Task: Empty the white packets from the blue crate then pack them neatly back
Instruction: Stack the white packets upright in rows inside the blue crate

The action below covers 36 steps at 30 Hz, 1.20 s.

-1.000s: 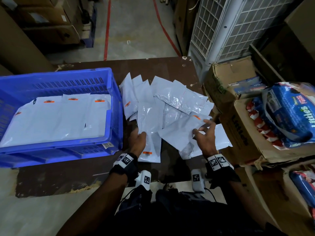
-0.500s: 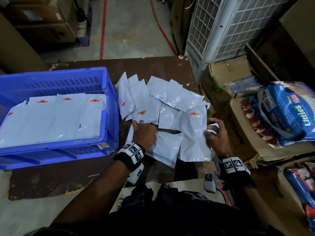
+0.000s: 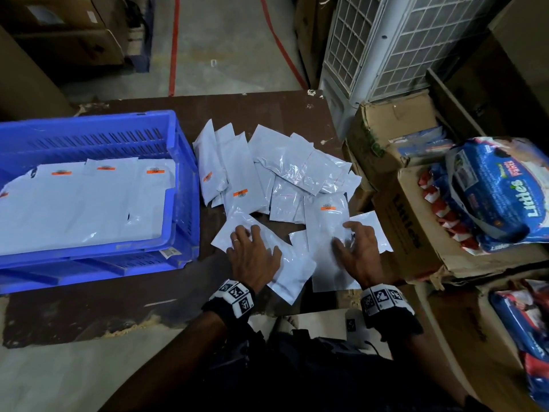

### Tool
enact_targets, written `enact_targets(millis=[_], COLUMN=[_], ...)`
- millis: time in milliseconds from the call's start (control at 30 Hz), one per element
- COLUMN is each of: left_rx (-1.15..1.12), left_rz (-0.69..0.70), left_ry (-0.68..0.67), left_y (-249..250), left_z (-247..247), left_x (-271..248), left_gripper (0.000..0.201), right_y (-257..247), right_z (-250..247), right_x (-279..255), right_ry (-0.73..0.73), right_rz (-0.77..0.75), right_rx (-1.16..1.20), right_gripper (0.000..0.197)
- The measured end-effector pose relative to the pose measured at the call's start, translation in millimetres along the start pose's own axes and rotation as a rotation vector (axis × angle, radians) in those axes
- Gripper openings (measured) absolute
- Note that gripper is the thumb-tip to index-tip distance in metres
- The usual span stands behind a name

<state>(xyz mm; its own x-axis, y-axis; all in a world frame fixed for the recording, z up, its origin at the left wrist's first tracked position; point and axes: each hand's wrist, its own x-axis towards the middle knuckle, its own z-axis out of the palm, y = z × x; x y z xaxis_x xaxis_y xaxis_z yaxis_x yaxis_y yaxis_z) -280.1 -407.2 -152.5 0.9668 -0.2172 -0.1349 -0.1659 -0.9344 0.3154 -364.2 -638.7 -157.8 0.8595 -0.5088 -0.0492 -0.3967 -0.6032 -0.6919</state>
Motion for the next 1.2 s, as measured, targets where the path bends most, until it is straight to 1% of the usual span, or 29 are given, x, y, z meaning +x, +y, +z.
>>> enact_targets(millis=[67,167,233,300,400,467,567,667,767,833,933,1000,1100,1167,1200], left_rx=[-0.090,-0.208,-0.301,-0.331,-0.304,-0.274,-0.241,-0.137,-0.056,-0.050,-0.092,-0.083,-0.066,-0.115,-0.153], left_rz=[-0.105,-0.288,-0.376,-0.378,-0.396,-0.402,-0.379,-0.300,-0.241,-0.229,-0.282,-0.294,-0.271,-0.284,-0.270], left_ry=[0.007,-0.062,-0.032,0.037,0.055,0.042,0.028,-0.045,-0.099,-0.078,0.009,0.032,0.014,0.038,0.061], left_y=[2.1,9.4,18.1,27.9,37.8,41.4,41.6,29.4,9.3,-3.1,-16.5,-19.5,-17.0,-15.2,-15.7], left_z=[7.3,19.2,23.6,26.1,31.6,35.3,40.4,40.2,37.2,33.6,28.7,26.0,22.6,19.9,18.6], left_x=[-4.3,-6.7,-6.3,-5.8,-2.8,-1.5,-3.0,-9.8,-18.0,-21.5,-23.1,-23.9,-24.5,-26.1,-27.6], left_gripper=[0.069,0.082,0.090,0.098,0.106,0.106,0.099,0.094,0.093,0.094,0.100,0.104,0.105,0.102,0.100], right_y=[-5.4,-13.4,-15.0,-14.7,-14.6,-14.7,-14.4,-12.6,-9.4,-8.3,-9.1,-11.5,-15.9,-18.7,-19.5], right_z=[8.9,23.1,30.9,37.9,44.8,46.9,48.0,46.8,45.2,45.6,48.1,50.1,53.0,53.9,54.4], right_x=[-4.9,-10.8,-11.9,-12.2,-11.8,-11.2,-10.5,-10.1,-9.6,-9.6,-13.6,-17.1,-18.9,-17.5,-16.7], right_ry=[0.020,-0.004,-0.018,-0.007,-0.024,-0.046,-0.071,-0.093,-0.107,-0.108,-0.110,-0.116,-0.105,-0.102,-0.108], right_rz=[0.011,0.023,0.043,0.049,0.062,0.054,0.046,0.023,-0.054,-0.109,-0.140,-0.124,-0.090,-0.091,-0.102], right_rx=[-0.076,-0.238,-0.318,-0.364,-0.389,-0.372,-0.337,-0.284,-0.193,-0.142,-0.129,-0.197,-0.314,-0.331,-0.331], right_gripper=[0.050,0.069,0.081,0.089,0.091,0.090,0.085,0.080,0.075,0.075,0.074,0.074,0.075,0.076,0.077])
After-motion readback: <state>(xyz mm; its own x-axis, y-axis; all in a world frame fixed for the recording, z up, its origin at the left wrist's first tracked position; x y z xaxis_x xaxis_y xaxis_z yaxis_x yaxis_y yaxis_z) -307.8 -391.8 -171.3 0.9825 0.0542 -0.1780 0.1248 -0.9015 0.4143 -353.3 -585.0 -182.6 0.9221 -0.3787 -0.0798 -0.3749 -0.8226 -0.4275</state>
